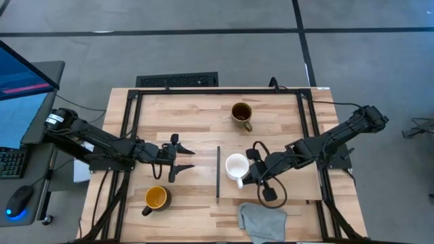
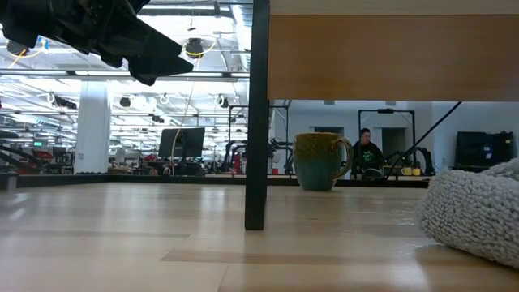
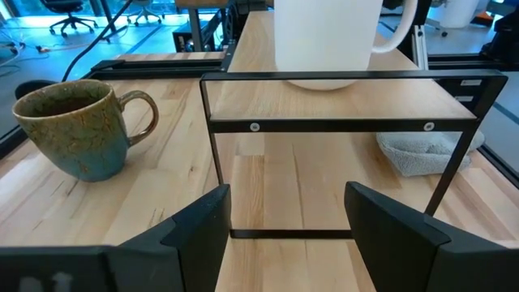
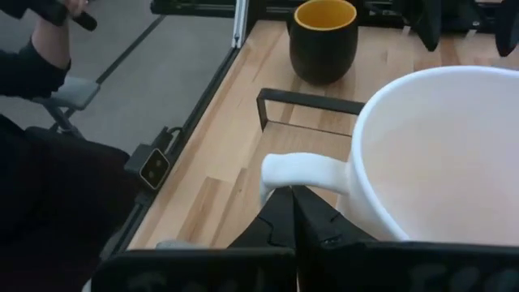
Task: Stack small to large cups/mugs on shelf
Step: Put the white mug on the shelf, then put the black mug on the center of the table
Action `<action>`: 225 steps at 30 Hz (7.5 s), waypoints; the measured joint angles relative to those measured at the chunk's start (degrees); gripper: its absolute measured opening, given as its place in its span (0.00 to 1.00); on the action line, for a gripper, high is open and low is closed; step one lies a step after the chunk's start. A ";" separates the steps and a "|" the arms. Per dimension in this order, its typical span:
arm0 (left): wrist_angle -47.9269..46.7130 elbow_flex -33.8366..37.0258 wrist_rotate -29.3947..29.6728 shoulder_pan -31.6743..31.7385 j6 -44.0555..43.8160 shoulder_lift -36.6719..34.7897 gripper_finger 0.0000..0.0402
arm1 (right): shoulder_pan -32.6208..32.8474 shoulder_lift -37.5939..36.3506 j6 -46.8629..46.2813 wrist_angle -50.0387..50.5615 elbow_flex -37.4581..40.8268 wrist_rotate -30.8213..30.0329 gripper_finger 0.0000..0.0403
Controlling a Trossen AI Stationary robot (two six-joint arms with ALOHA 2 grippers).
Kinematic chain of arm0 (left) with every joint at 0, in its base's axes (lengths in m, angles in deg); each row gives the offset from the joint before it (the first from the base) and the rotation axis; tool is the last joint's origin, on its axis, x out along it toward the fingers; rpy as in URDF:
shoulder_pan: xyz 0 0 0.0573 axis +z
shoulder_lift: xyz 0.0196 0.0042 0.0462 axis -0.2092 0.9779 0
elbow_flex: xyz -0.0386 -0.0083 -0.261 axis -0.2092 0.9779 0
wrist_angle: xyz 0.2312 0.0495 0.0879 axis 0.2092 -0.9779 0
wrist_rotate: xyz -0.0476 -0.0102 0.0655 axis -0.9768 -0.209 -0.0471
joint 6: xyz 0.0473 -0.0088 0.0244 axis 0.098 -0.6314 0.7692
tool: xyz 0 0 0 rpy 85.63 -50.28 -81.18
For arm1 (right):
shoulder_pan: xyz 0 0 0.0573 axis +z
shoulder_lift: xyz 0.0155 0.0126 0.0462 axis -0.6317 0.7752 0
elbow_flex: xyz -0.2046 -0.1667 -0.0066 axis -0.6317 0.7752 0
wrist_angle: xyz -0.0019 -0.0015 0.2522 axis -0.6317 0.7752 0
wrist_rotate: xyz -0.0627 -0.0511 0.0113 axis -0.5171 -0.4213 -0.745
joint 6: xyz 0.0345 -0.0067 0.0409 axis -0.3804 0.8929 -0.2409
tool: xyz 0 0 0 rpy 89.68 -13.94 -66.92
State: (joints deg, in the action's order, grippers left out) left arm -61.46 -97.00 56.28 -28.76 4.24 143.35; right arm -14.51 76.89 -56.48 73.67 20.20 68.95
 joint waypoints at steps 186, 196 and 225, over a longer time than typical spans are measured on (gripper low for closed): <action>-65.02 -23.37 -25.39 -10.32 6.15 2.70 0.58 | -12.49 -74.07 12.02 -4.24 42.84 -36.15 0.08; -65.68 -23.34 -26.82 -10.36 3.04 6.64 0.58 | -13.60 -74.03 11.41 -4.56 42.82 -36.15 0.08; -63.54 -23.32 -26.73 -10.29 -11.22 13.90 0.58 | -13.64 -74.03 10.49 -8.56 42.82 -36.39 0.08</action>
State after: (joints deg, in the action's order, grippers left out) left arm -125.00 -120.32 29.54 -39.06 -6.98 157.25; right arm -28.15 2.86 -45.99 65.10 63.02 32.55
